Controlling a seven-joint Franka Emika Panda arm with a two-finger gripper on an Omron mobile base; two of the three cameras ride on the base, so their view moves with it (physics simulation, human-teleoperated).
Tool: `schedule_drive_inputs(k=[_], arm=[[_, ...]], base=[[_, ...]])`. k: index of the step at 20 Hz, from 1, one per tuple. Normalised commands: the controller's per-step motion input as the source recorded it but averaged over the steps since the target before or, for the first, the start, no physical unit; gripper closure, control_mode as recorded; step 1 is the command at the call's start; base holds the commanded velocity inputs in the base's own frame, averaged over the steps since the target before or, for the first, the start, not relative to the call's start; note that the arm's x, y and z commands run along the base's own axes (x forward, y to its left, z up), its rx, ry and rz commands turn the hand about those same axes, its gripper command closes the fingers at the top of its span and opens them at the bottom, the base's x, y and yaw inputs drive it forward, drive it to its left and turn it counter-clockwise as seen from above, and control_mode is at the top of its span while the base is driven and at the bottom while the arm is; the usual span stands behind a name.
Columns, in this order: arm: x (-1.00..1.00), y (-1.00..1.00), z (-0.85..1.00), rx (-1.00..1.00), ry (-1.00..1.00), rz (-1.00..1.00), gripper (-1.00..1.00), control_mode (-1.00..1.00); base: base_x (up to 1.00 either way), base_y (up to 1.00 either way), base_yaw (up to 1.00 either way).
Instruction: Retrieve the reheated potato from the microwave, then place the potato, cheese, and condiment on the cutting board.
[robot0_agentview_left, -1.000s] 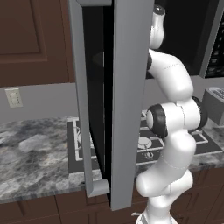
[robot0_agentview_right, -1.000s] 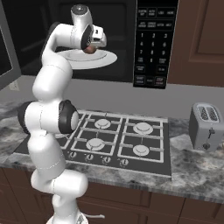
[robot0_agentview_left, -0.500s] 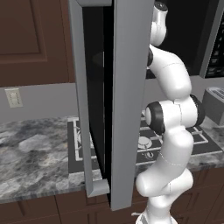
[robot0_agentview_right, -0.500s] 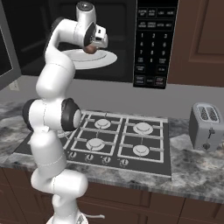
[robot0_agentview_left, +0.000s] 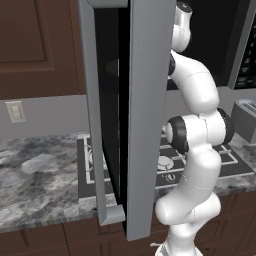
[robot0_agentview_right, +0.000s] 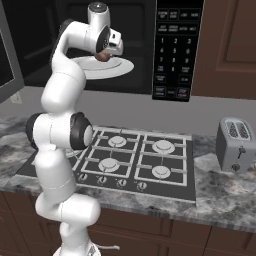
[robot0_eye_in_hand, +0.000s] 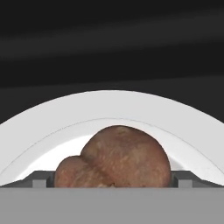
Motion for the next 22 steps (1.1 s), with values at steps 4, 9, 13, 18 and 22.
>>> schedule_drive_inputs(k=[4, 9, 13, 18, 22], arm=[[-0.14, 0.07, -0.25, 0.06, 0.00, 0.00, 1.00, -1.00], [-0.23, 0.00, 0.00, 0.08, -0.02, 0.00, 1.00, -1.00], [-0.25, 0.00, 0.00, 0.09, -0.04, 0.00, 1.00, -1.00], [-0.41, -0.05, 0.00, 0.09, -0.07, 0.00, 1.00, -1.00], [-0.50, -0.07, 0.02, 0.09, -0.11, 0.00, 1.00, -1.00]], base=[[0.00, 0.00, 0.00], [0.00, 0.00, 0.00], [0.00, 0.00, 0.00], [0.00, 0.00, 0.00], [0.00, 0.00, 0.00]])
